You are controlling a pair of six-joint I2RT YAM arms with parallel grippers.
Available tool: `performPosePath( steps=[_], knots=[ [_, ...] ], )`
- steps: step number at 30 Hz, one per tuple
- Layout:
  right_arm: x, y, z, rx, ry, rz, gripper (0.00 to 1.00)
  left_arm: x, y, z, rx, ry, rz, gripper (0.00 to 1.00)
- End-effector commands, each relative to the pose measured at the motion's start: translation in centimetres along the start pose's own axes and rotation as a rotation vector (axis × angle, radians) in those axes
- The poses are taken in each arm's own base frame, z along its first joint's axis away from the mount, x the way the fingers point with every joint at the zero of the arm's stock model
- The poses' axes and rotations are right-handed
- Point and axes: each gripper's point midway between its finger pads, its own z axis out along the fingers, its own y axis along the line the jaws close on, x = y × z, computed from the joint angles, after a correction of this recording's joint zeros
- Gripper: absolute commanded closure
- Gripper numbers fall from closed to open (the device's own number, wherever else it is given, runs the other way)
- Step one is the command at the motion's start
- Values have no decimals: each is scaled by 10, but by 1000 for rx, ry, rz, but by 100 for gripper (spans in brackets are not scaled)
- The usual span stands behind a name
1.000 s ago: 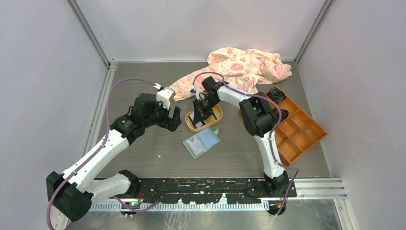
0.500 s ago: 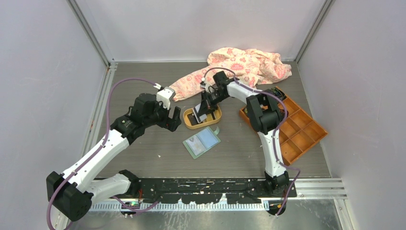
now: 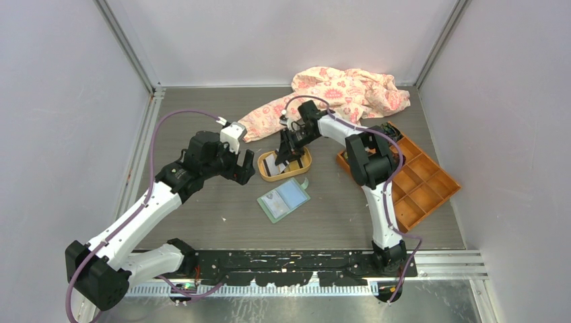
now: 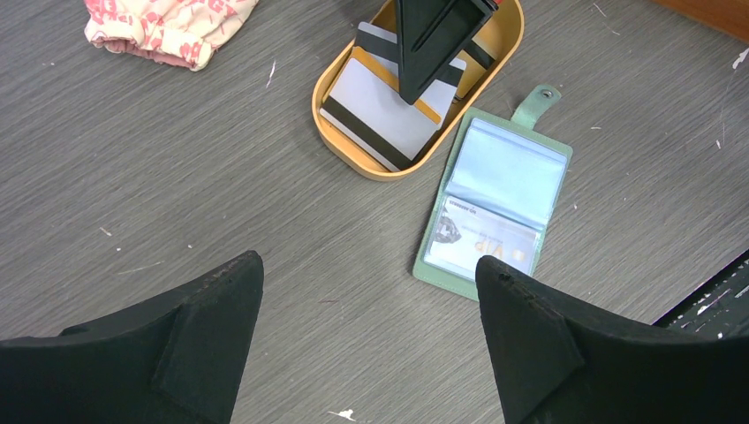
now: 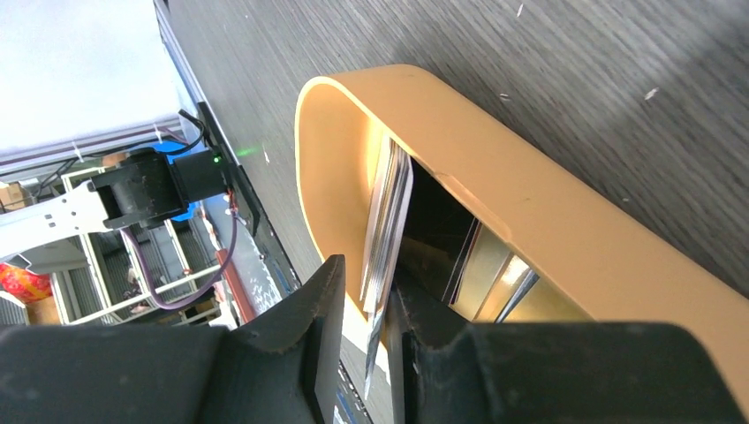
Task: Put the credit cards into the card holder
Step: Pick up the credit card from the storage box, then insert the credit card into the card holder.
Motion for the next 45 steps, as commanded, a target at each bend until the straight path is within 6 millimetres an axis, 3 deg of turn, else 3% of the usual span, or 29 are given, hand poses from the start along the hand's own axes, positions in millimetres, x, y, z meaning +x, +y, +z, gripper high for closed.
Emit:
performPosePath(
  steps=[1, 14, 24, 29, 38, 40, 45],
  knots=[
    [-11, 22, -14, -38, -37, -46, 71, -16, -2, 0, 7, -62, 27, 11],
    [-17, 3, -27, 30, -71, -25, 72, -16, -2, 0, 7, -62, 28, 11],
    [-22, -11, -42, 138, -97, -59, 95, -15, -1, 0, 3, -62, 29, 11],
    [-27, -6, -58, 152, -130, -89, 99, -16, 0, 0, 0, -63, 29, 11],
    [-27, 33, -87, 80, -198, -188, 99, -26, -11, -9, 51, -112, 23, 11],
    [-24, 49, -96, 65, -223, -237, 99, -31, -21, -13, 100, -140, -25, 11],
    [3, 91, -113, -35, -271, -358, 99, -46, -70, -20, 367, -268, -295, 12]
  ],
)
